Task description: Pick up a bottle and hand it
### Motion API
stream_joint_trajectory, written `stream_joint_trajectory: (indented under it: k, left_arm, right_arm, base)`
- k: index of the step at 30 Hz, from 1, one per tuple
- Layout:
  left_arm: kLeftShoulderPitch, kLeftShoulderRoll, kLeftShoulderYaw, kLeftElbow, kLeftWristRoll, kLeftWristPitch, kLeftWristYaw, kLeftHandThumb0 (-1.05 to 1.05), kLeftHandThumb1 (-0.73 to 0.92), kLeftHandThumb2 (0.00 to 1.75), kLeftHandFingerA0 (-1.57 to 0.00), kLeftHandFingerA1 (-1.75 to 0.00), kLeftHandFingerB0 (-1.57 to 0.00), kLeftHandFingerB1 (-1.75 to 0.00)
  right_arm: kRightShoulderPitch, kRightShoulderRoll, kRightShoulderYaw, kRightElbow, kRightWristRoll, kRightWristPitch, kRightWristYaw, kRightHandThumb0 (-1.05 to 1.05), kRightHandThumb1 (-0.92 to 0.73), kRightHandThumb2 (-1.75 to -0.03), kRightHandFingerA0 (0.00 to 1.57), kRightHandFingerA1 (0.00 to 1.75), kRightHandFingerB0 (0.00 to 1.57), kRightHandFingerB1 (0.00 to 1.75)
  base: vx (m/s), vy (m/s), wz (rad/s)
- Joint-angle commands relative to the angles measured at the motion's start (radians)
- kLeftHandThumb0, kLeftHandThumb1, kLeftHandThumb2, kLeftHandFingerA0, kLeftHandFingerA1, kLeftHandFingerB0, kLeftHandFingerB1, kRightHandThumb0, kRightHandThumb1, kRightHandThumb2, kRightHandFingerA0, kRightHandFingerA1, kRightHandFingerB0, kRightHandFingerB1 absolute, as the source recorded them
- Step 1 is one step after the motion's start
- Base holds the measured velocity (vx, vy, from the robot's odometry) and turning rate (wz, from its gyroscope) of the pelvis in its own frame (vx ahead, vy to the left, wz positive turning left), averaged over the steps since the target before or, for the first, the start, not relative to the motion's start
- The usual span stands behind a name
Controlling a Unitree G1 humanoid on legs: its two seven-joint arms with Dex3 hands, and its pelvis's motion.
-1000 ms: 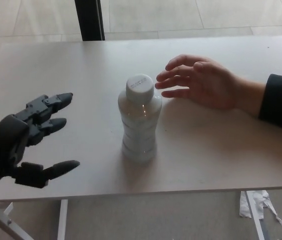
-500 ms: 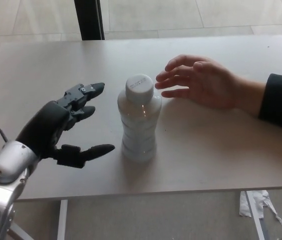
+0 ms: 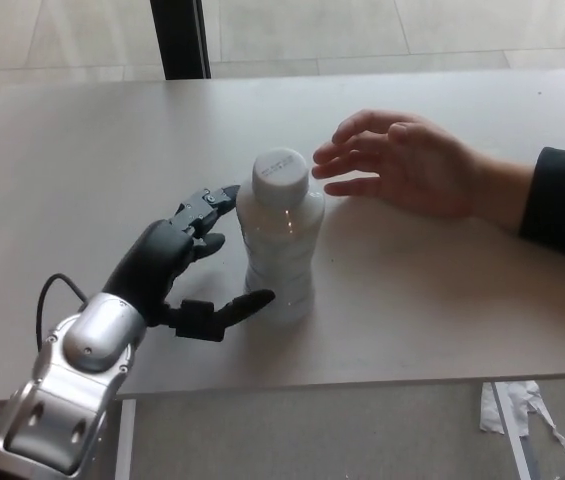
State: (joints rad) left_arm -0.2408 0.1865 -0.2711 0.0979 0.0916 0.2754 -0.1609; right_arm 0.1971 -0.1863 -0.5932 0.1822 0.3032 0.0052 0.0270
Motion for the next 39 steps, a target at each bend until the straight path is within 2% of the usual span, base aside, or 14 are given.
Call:
stream_joint_trajectory:
  k: [1, 2, 3, 9, 14, 16, 18, 20, 23, 27, 30, 31, 36, 39]
  left_arm:
    - [-0.029, -0.005, -0.059, 0.037, 0.089, -0.014, 0.010, -0.73, 0.38, 0.89, -0.02, -0.44, -0.03, -0.13]
    - [-0.036, -0.007, -0.071, 0.044, 0.100, -0.016, 0.014, -0.77, 0.43, 0.91, -0.03, -0.45, -0.09, -0.06]
    - [-0.056, -0.025, -0.089, 0.062, 0.116, -0.004, 0.030, -0.80, 0.45, 0.92, -0.04, -0.38, -0.08, -0.01]
    - [-0.101, -0.098, -0.105, 0.098, 0.134, 0.036, 0.072, -0.83, 0.45, 0.93, 0.00, -0.38, 0.00, 0.00]
    - [-0.087, -0.204, -0.071, 0.123, 0.124, 0.002, 0.154, -0.83, 0.50, 0.90, 0.00, -0.28, 0.00, 0.00]
    - [-0.079, -0.243, -0.058, 0.146, 0.119, -0.035, 0.184, -0.83, 0.52, 0.90, -0.09, -0.31, 0.00, 0.00]
    - [-0.072, -0.278, -0.056, 0.169, 0.128, -0.072, 0.220, -0.83, 0.49, 0.55, 0.00, -0.50, 0.00, 0.00]
    - [-0.073, -0.320, -0.062, 0.213, 0.160, -0.115, 0.299, -0.82, 0.38, 0.78, -0.01, -0.47, 0.00, 0.00]
    - [-0.064, -0.408, -0.033, 0.261, 0.190, -0.151, 0.483, -0.73, 0.38, 0.71, -0.76, -0.74, 0.00, 0.00]
    - [-0.070, -0.436, -0.023, 0.292, 0.212, -0.163, 0.552, -0.63, 0.39, 0.70, -0.93, -0.94, 0.00, 0.00]
    - [-0.077, -0.451, -0.042, 0.329, 0.271, -0.151, 0.650, -0.19, 0.73, 0.64, -1.11, -1.34, -0.06, -0.29]
    - [-0.078, -0.448, -0.050, 0.333, 0.274, -0.148, 0.639, -0.13, 0.76, 0.76, -1.11, -1.45, -0.32, -0.36]
    - [-0.089, -0.417, -0.074, 0.351, 0.290, -0.142, 0.599, -0.12, 0.52, 1.10, -1.22, -1.35, -1.12, -1.24]
    - [-0.091, -0.413, -0.073, 0.361, 0.292, -0.139, 0.604, -0.18, 0.66, 0.92, -0.97, -1.69, -0.92, -1.47]
  right_arm:
    - [0.000, 0.006, 0.002, -0.016, 0.031, 0.021, 0.003, -1.02, -0.27, -0.95, 0.39, 1.15, 0.34, 0.95]
    - [-0.002, 0.008, 0.000, -0.014, 0.034, 0.023, 0.002, -1.05, -0.43, -0.58, 0.36, 1.35, 0.45, 1.10]
    - [-0.004, 0.010, 0.010, -0.019, 0.019, 0.011, -0.003, -1.05, -0.27, -0.95, 0.42, 1.17, 0.35, 0.96]
    - [-0.013, 0.005, 0.018, -0.016, 0.006, 0.015, -0.016, -1.05, -0.44, -0.60, 0.40, 1.32, 0.45, 1.10]
    - [-0.012, -0.003, 0.028, -0.013, 0.006, 0.003, 0.002, -1.04, -0.27, -0.96, 0.41, 1.16, 0.33, 0.96]
    - [-0.012, -0.004, 0.031, -0.010, 0.003, -0.001, 0.001, -1.05, -0.43, -0.61, 0.39, 1.35, 0.44, 1.13]
    - [-0.017, -0.006, 0.031, 0.003, -0.004, -0.010, -0.004, -1.05, -0.46, -0.59, 0.34, 1.36, 0.42, 1.10]
    - [-0.026, -0.012, 0.027, 0.041, -0.001, -0.041, 0.012, -1.03, -0.25, -0.94, 0.36, 1.12, 0.32, 0.92]
    - [-0.020, 0.008, 0.039, -0.019, 0.006, 0.010, -0.013, -1.05, -0.43, -0.61, 0.37, 1.36, 0.42, 1.11]
    - [-0.027, 0.010, 0.040, -0.021, 0.004, 0.011, -0.021, -1.05, -0.44, -0.61, 0.36, 1.36, 0.41, 1.11]
    - [-0.034, 0.009, 0.045, -0.023, 0.002, 0.014, -0.021, -1.02, -0.27, -0.97, 0.45, 1.13, 0.35, 0.93]
    - [-0.038, 0.010, 0.039, -0.017, 0.018, 0.013, -0.011, -1.05, -0.47, -0.60, 0.40, 1.32, 0.44, 1.07]
    - [-0.043, 0.008, 0.037, -0.002, 0.025, -0.008, 0.008, -1.03, -0.38, -1.00, 0.46, 1.10, 0.41, 0.93]
    - [-0.043, 0.010, 0.036, -0.005, 0.027, -0.009, 0.008, -1.02, -0.39, -1.00, 0.46, 1.09, 0.42, 0.93]
  base:
    - [0.00, 0.000, 0.00]
    - [0.00, 0.000, 0.00]
    - [0.00, 0.000, 0.00]
    - [0.00, 0.000, 0.00]
    - [0.00, 0.000, 0.00]
    - [0.00, 0.000, 0.00]
    - [0.00, 0.000, 0.00]
    - [0.00, 0.000, 0.00]
    - [0.00, 0.000, 0.00]
    - [0.00, 0.000, 0.00]
    - [0.00, 0.000, 0.00]
    - [0.00, 0.000, 0.00]
    - [0.00, 0.000, 0.00]
    - [0.00, 0.000, 0.00]
